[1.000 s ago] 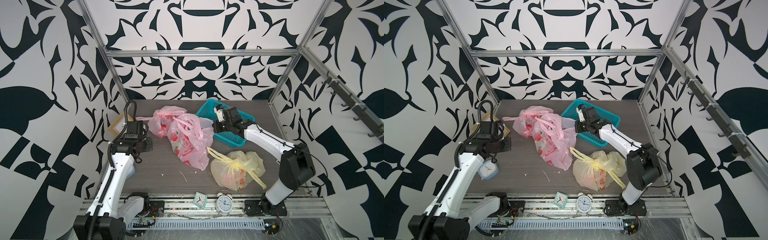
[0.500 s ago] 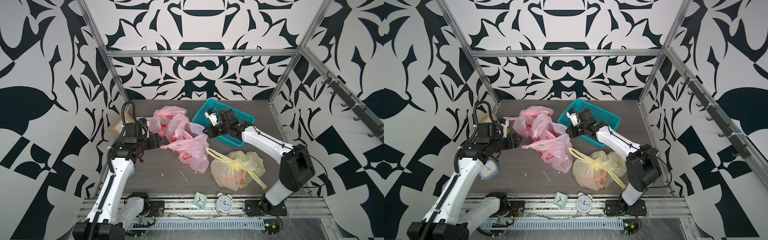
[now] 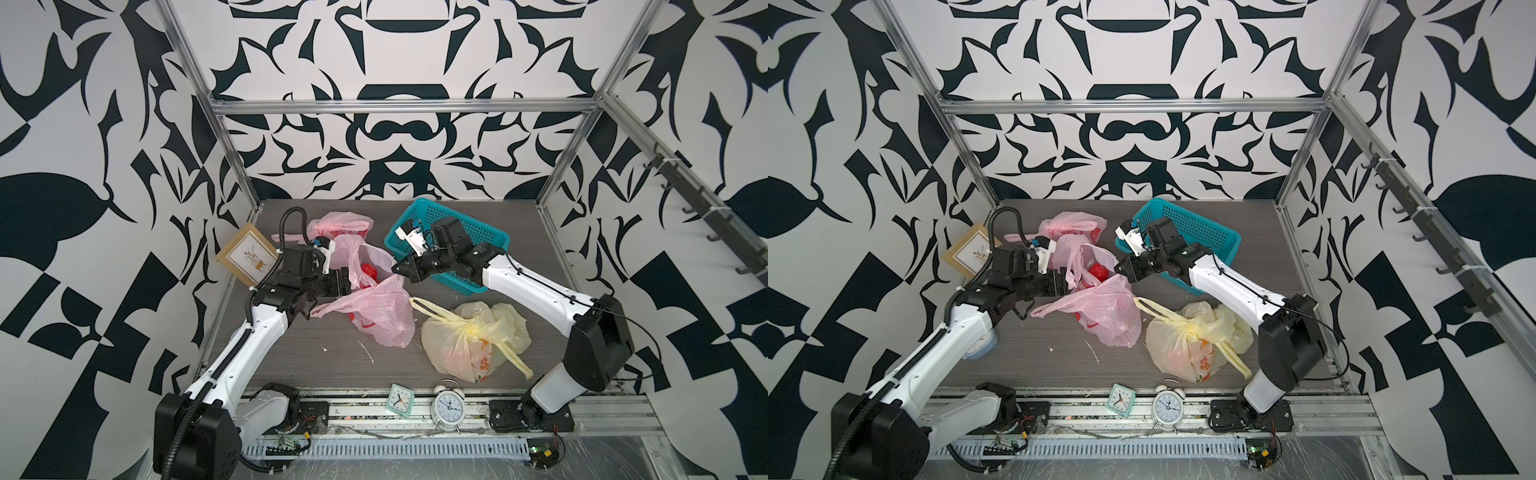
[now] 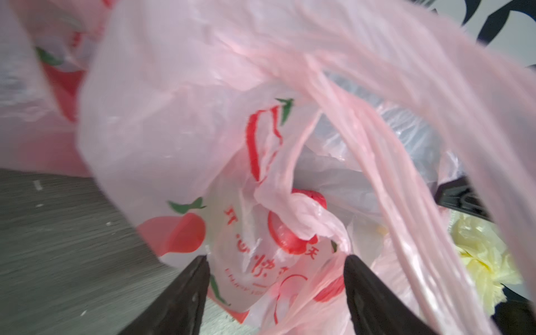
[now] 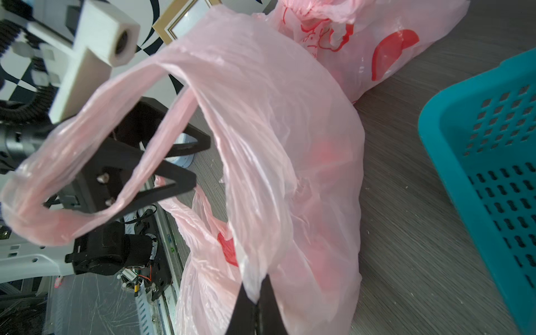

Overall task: Untie the knot of a plastic bag & take out the apple
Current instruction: Untie the plastic bag at the center of the board.

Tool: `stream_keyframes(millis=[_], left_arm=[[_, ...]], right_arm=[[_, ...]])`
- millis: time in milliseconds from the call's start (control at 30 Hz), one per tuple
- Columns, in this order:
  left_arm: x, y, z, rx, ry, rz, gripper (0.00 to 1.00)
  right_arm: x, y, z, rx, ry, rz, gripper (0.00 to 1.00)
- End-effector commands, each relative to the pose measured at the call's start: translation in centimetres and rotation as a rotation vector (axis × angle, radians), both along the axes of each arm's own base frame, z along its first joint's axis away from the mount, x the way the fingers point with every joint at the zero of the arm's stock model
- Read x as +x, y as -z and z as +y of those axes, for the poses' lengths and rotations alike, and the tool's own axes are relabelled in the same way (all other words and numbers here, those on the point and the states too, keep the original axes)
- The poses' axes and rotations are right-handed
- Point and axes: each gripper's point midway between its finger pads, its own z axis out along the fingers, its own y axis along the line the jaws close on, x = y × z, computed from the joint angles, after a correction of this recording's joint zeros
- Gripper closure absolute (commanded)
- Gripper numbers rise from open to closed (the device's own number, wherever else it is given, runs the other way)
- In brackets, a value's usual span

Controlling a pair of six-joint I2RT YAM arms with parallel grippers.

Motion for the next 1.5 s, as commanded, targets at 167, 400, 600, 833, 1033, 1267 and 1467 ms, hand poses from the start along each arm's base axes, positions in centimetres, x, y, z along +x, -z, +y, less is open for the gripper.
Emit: stream_keyframes(millis=[167, 400, 600, 833, 1033, 1267, 1467], left_arm=[[1.8, -0.1, -1.9, -0.016, 0.002, -0.024, 0.23], [2.8, 0.6, -2.0, 0.001, -0.02, 0.013, 0.81], [0.9, 0.4, 1.5, 0.206, -0.074, 0.083, 1.0], [-2.8, -2.4, 7.5, 0.504, -0.157, 0.121, 1.0], [-4.7, -3.5, 11.6, 0.716, -0.213, 0.175, 1.0], [-5.7, -2.7, 14.4, 0.88, -0.25, 0.284, 1.0], [-6.6, -2.1, 15.1, 0.796, -0.256, 0.309, 1.0]], right_arm=[[-1.6, -2.6, 2.6, 0.034, -0.069, -0.047, 1.0], [-2.4, -2.2, 2.9, 0.016, -0.073, -0.043, 1.0], [-1.2, -1.9, 1.5, -0.059, 0.006, -0.091, 1.0], [3.8, -0.8, -2.6, -0.201, 0.219, -0.169, 1.0], [8.4, -0.2, -8.0, -0.286, 0.417, -0.201, 1.0], [10.5, 1.9, -10.4, -0.392, 0.478, -0.216, 1.0], [12.0, 3.3, -11.8, -0.424, 0.504, -0.191, 1.0]])
